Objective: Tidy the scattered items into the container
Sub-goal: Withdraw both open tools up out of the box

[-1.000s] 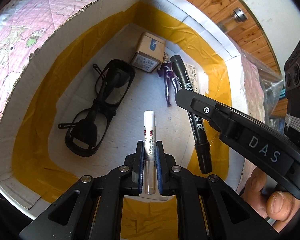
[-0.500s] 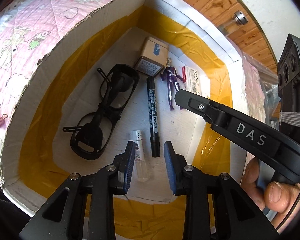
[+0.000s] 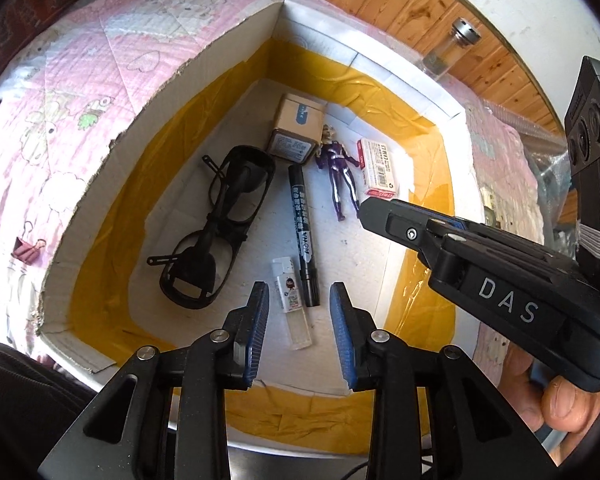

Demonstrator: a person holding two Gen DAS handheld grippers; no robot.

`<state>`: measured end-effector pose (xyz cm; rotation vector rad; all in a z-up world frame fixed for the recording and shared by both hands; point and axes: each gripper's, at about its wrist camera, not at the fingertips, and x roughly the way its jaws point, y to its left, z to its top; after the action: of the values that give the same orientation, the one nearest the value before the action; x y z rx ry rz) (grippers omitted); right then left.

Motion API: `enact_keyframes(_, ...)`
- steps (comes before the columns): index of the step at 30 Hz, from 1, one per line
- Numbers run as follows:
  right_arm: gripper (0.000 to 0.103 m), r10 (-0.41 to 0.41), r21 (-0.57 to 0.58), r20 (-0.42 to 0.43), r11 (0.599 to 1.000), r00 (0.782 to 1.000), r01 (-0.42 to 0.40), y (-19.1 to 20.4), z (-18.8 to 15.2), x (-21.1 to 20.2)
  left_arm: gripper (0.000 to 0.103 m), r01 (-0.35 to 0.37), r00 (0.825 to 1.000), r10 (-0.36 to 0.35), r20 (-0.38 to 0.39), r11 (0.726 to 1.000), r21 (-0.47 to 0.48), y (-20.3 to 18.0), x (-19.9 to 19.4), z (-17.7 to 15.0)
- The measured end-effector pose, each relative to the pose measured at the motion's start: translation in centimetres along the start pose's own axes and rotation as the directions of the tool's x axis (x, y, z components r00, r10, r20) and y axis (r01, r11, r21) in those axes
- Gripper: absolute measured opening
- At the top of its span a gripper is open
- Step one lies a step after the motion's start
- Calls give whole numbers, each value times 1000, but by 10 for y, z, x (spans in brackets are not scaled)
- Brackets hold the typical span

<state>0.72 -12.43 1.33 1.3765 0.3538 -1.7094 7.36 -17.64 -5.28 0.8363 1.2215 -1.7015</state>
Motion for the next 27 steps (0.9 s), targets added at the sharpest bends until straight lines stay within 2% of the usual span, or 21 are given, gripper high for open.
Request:
enact_keyframes(4, 21, -10, -45, 20, 999, 1000, 11, 5, -7, -11, 34, -50, 997, 48, 54, 998, 38, -10, -14, -4)
enact_keyframes(14, 22, 9, -109, 117, 994, 993, 4, 9, -26, -51, 34, -94, 991, 86, 107, 993, 70, -29, -37, -15)
enact_keyframes(17, 22, 22, -129, 153, 992, 988, -2, 8, -32, -63, 34, -94, 988, 85, 132, 994, 61, -34, -44, -19)
enact_keyframes(20, 22, 44, -136, 184, 991, 982, -19, 6, -39, -74, 40, -71, 983, 64, 172, 997, 31, -34, -54, -24)
enact_keyframes(27, 21, 98, -145, 272, 988, 957, -60, -2, -54, -104, 40, -68, 966, 63, 249, 998, 11, -43, -73, -35)
